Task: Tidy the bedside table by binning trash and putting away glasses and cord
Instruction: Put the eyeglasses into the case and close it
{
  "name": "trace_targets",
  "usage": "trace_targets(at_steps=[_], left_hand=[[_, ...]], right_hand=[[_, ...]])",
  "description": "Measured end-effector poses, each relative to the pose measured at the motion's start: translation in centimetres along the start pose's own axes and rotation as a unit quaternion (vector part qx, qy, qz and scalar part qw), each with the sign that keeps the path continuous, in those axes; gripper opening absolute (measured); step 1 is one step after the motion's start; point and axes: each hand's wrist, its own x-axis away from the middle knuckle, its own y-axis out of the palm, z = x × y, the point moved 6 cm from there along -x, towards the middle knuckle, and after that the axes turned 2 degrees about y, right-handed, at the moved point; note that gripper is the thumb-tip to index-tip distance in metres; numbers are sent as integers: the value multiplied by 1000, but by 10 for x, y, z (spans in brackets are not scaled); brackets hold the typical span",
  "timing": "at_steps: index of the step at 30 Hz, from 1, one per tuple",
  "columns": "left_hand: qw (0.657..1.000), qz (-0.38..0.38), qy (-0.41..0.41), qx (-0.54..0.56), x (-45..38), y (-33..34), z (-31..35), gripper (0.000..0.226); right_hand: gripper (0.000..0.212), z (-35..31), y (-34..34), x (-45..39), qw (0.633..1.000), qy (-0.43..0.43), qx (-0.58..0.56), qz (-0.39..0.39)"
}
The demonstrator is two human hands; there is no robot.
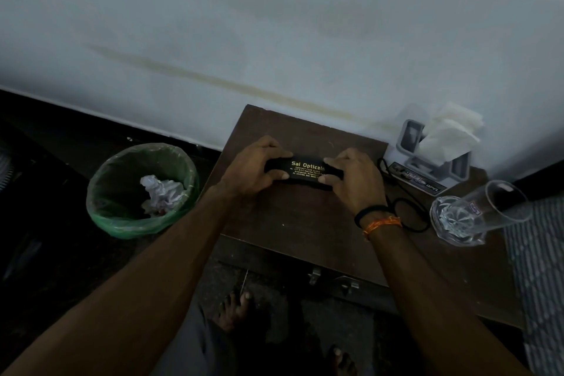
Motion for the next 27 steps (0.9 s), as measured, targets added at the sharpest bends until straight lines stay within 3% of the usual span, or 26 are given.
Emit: trace_targets(at_steps=[7, 12, 19, 27], left_hand=[[998, -1, -16, 53, -4, 0, 0, 50], [999, -4, -22, 33, -5, 3, -4, 50], [999, 9, -32, 7, -5, 7, -1, 54], [1000, 12, -26, -8, -28, 13, -4, 58]], right_hand=[[53, 3, 1, -3, 999, 43, -20, -14], [54, 2, 4, 2, 997, 67, -26, 4], [53, -7, 5, 3, 1000, 22, -15, 14], [53, -5, 6, -10, 999, 28, -20, 31]])
